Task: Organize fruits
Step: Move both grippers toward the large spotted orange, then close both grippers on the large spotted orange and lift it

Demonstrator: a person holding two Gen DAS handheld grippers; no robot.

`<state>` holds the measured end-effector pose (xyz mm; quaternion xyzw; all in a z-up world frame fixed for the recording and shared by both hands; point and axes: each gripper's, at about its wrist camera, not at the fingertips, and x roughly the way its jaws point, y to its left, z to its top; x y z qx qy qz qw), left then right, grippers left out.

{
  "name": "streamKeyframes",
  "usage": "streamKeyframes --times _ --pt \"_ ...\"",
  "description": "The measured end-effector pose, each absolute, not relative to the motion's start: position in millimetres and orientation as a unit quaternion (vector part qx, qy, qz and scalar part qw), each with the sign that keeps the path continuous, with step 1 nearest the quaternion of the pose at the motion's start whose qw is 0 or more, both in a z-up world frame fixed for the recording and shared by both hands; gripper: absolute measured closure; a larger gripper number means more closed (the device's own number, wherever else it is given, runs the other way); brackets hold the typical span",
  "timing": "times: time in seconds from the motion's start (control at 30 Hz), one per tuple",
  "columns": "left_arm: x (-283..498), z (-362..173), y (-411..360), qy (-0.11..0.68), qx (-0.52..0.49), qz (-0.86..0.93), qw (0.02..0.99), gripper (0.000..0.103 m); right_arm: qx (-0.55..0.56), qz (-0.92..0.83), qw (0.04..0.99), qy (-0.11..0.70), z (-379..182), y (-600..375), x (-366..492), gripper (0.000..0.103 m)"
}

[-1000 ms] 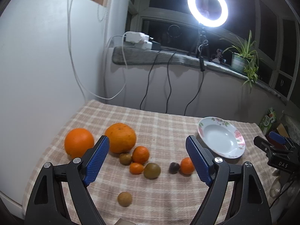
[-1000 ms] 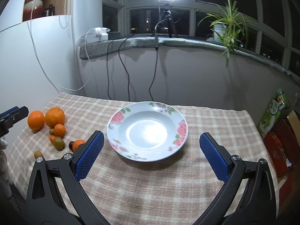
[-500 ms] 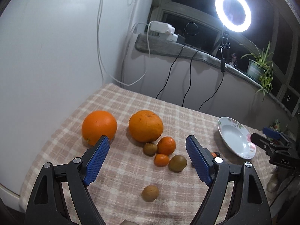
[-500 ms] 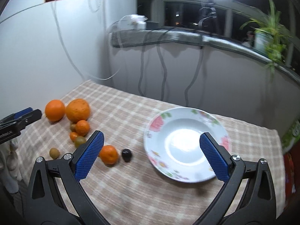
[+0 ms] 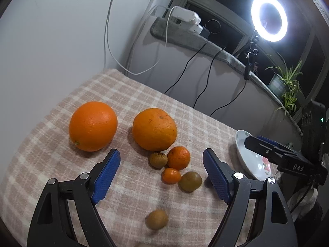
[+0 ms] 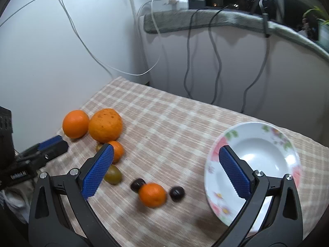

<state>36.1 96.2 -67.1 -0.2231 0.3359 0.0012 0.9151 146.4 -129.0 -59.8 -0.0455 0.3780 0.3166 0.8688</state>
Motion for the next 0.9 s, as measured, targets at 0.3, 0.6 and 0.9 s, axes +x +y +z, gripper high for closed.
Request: streamKeyframes --times 0.3,0.6,0.9 --pt "64 -83 101 0.360 -0.230 -0.013 0.904 0.036 -0.029 0.372 0.822 0.431 -76 -81 181 0.000" --pt "82 -91 104 0.374 -0.224 -0.007 0.900 0.043 0.001 0.409 0.779 0.475 -94 -45 201 0.010" --pt "93 -100 108 0.383 -0.231 -0.007 0.895 0.044 -0.003 0.425 0.764 0.485 -102 -20 207 0.010"
